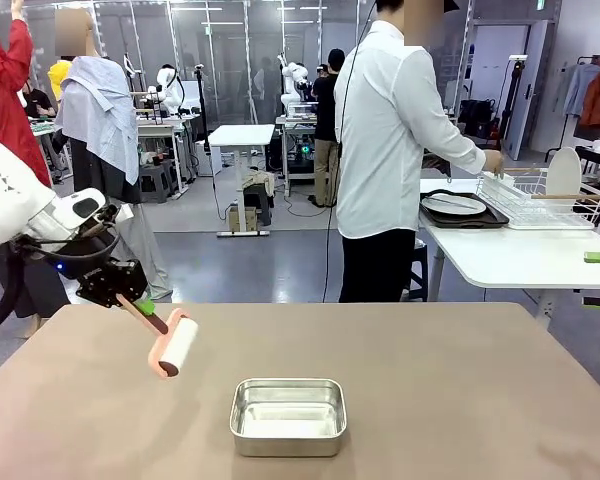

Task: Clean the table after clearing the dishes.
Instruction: When the right (or left) Handle tray is removed, use the right hand (or left hand) to clean the right (or left) side of the table with the Lint Roller.

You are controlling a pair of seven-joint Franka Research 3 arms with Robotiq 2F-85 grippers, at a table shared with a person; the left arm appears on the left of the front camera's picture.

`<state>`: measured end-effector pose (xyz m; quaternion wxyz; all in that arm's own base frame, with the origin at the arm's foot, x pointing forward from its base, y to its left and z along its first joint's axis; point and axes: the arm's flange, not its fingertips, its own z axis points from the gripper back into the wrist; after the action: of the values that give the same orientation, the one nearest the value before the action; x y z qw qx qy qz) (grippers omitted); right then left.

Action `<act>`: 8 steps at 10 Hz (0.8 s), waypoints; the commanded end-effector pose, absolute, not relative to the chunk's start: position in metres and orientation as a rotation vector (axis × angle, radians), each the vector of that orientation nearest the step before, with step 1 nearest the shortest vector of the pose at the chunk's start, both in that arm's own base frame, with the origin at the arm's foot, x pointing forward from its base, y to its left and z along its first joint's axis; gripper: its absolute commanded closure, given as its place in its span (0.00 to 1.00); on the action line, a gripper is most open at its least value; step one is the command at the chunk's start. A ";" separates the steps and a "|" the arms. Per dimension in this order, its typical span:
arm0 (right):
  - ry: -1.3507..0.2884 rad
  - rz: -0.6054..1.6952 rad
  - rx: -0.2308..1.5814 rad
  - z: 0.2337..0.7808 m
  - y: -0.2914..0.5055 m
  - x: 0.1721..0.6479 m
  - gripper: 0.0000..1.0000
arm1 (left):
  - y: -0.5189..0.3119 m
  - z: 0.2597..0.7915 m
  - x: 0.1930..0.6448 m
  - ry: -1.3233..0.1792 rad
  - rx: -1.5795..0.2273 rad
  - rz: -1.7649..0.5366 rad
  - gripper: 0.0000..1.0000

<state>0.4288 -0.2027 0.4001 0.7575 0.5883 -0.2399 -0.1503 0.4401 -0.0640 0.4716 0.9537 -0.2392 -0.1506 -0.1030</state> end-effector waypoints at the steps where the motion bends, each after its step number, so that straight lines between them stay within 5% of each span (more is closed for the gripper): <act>1: -0.516 -0.318 1.278 0.403 -0.202 0.427 0.00 | -0.066 0.493 0.447 -0.281 -0.473 -0.248 1.00; 2: -0.516 -0.318 1.278 0.403 -0.202 0.427 0.00 | -0.066 0.493 0.447 -0.281 -0.473 -0.248 1.00; 3: -0.516 -0.318 1.278 0.403 -0.202 0.427 0.00 | -0.067 0.480 0.442 -0.305 -0.477 -0.233 0.79; 8: -0.516 -0.318 1.278 0.403 -0.202 0.427 0.00 | -0.037 0.428 0.497 -0.211 -0.624 -0.037 0.79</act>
<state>0.4288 -0.2027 0.4000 0.7575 0.5883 -0.2398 -0.1503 0.4881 -0.0380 0.4279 0.9536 -0.2786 -0.1114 -0.0258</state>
